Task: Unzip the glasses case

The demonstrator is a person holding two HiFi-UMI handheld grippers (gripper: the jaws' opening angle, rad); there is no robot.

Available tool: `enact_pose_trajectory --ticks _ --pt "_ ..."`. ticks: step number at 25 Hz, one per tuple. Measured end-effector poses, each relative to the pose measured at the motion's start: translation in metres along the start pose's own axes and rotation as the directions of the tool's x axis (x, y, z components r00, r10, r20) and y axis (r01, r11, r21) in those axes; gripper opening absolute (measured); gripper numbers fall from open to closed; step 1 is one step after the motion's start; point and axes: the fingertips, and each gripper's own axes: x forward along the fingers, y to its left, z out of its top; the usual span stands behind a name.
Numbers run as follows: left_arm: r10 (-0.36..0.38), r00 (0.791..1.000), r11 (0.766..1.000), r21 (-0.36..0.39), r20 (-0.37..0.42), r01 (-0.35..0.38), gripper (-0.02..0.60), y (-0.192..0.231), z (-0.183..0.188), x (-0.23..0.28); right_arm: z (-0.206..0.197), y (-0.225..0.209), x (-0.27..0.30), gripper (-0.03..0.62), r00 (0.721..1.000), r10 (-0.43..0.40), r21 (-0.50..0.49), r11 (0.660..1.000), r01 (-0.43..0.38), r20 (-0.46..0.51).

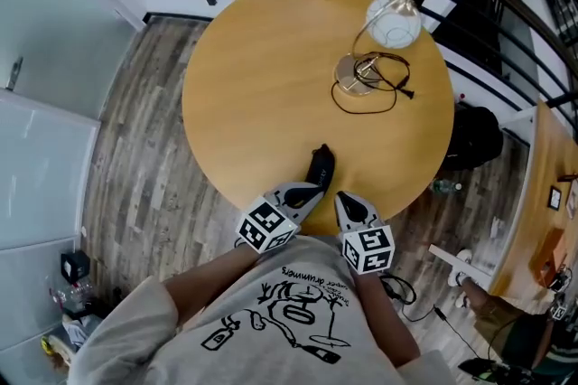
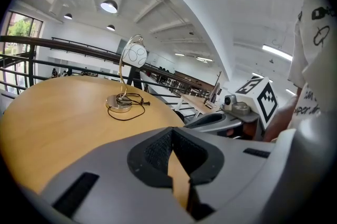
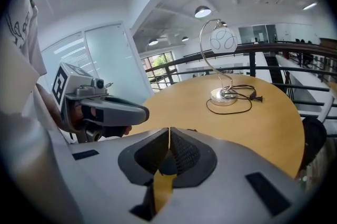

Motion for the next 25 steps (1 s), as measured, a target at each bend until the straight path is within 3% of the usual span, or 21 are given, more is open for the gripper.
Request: enact_pose_trajectory --ticks 10,18,25 --pt "0.054 0.992 0.998 0.023 -0.114 -0.052 0.006 0.03 -0.031 0.029 -0.055 -0.005 0.015 0.026 0.982 0.077 0.025 0.997 -0.074 -0.175" --pt "0.027 0.965 0.999 0.029 -0.261 -0.02 0.006 0.051 -0.08 0.05 -0.12 0.019 0.049 0.03 0.921 0.178 0.147 0.98 -0.134 -0.346" --pt "0.027 0.951 0.999 0.047 -0.309 -0.013 0.006 0.058 -0.098 0.064 -0.147 0.028 0.079 0.113 0.897 0.209 0.228 0.965 -0.126 -0.39"
